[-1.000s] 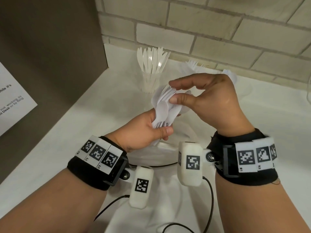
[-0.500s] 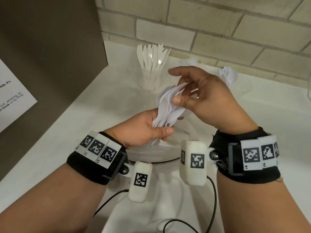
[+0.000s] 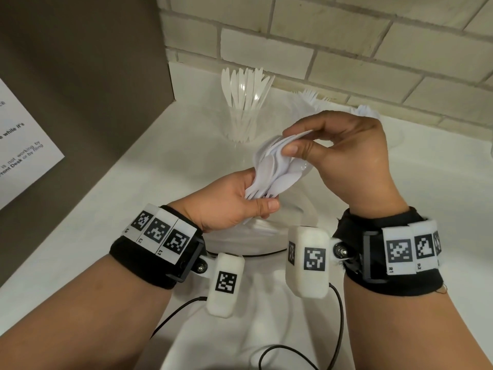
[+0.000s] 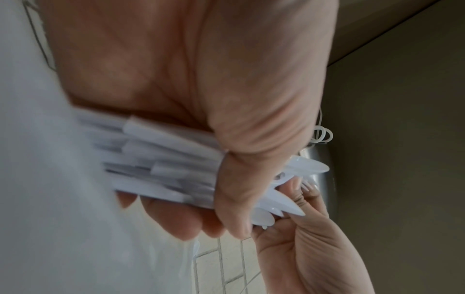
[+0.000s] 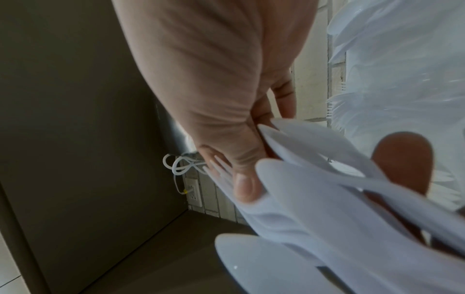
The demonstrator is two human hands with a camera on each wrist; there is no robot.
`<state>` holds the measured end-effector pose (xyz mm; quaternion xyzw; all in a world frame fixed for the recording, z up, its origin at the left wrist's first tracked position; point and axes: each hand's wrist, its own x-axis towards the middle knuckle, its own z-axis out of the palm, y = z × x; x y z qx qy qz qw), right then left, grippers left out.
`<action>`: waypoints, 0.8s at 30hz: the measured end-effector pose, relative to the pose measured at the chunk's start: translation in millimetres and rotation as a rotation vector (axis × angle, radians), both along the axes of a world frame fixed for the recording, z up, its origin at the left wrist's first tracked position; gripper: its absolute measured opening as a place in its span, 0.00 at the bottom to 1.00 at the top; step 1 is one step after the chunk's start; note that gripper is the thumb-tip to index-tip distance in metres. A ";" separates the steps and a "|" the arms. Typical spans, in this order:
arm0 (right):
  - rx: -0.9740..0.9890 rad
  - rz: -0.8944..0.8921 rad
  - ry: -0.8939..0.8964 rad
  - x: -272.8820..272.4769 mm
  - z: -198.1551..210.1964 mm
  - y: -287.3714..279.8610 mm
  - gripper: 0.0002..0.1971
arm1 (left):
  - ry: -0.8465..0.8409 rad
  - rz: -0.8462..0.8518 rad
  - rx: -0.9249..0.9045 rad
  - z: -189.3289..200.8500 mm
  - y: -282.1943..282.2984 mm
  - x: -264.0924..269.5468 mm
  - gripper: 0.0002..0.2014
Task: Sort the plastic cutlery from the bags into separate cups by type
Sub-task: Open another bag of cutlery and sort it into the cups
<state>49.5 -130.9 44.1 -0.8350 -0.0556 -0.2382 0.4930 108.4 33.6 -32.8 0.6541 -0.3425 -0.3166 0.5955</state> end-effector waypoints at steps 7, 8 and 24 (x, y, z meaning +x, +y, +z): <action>0.171 0.089 0.025 -2.1 1.8 -3.5 0.09 | 0.037 -0.001 0.017 -3.2 1.0 -0.3 0.26; 0.211 0.099 0.029 -2.6 1.5 -3.8 0.09 | 0.044 -0.006 0.018 -3.7 1.2 -0.4 0.26; 0.958 0.201 -0.071 -2.6 16.6 1.4 0.06 | -0.004 -0.050 -0.004 -6.8 2.1 -3.4 0.20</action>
